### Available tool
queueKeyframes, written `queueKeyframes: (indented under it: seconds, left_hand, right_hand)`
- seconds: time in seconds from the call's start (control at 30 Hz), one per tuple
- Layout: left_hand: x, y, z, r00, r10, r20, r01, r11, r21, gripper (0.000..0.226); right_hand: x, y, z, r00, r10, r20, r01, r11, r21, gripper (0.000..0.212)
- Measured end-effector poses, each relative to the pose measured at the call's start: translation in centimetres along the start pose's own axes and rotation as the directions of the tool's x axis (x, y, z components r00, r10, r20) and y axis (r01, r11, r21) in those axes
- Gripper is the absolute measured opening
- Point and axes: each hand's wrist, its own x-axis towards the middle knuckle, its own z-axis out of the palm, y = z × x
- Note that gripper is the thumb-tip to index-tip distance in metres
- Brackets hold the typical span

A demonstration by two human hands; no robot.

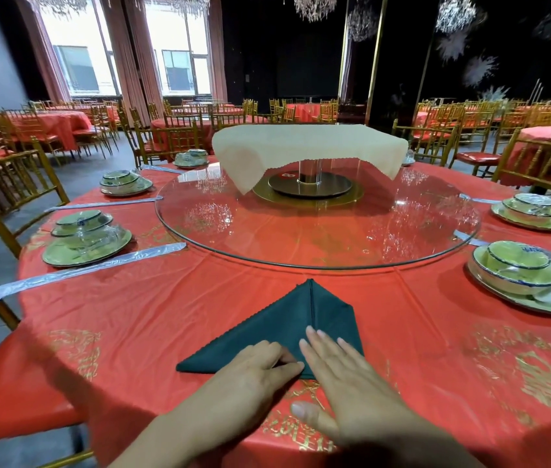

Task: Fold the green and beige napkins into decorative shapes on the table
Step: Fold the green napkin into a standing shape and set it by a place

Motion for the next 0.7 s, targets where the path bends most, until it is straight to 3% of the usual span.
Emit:
queueKeyframes:
  seconds: [0.13, 0.23, 0.33, 0.43, 0.6, 0.7]
  left_hand:
    - [-1.3, -0.6, -1.1, 1.0, -0.024, 0.008, 0.024, 0.999, 0.044, 0.033]
    - [-1.7, -0.6, -1.3, 0.998, -0.032, 0.046, 0.03, 0.998, 0.055, 0.032]
    - [-1.6, -0.9, -2.0, 0.994, -0.105, 0.039, 0.11, 0.985, -0.135, 0.031]
    - [-1.3, -0.9, -2.7, 0.97, -0.24, -0.026, 0.227, 0.944, -0.24, 0.029]
    - [-0.2, 0.3, -1.7, 0.95, -0.308, -0.044, 0.296, 0.939, -0.175, 0.025]
    - [0.4, 0.0, -1.6, 0.97, -0.238, -0.06, 0.237, 0.971, -0.018, 0.029]
  right_hand:
    - [-0.4, -0.1, -0.4, 1.0, 0.015, -0.011, -0.016, 0.998, -0.063, 0.081]
    - [-0.7, 0.0, -1.4, 0.996, -0.089, 0.01, 0.089, 0.995, 0.05, 0.098]
    - [-1.1, 0.2, -1.5, 0.981, -0.193, -0.017, 0.194, 0.974, 0.114, 0.097]
    - [-1.0, 0.1, -1.4, 0.986, -0.167, 0.015, 0.163, 0.974, 0.156, 0.097]
    - [-1.0, 0.2, -2.0, 0.984, -0.171, 0.054, 0.157, 0.967, 0.199, 0.101]
    - [-1.0, -0.3, -2.5, 0.984, -0.167, 0.06, 0.149, 0.962, 0.229, 0.095]
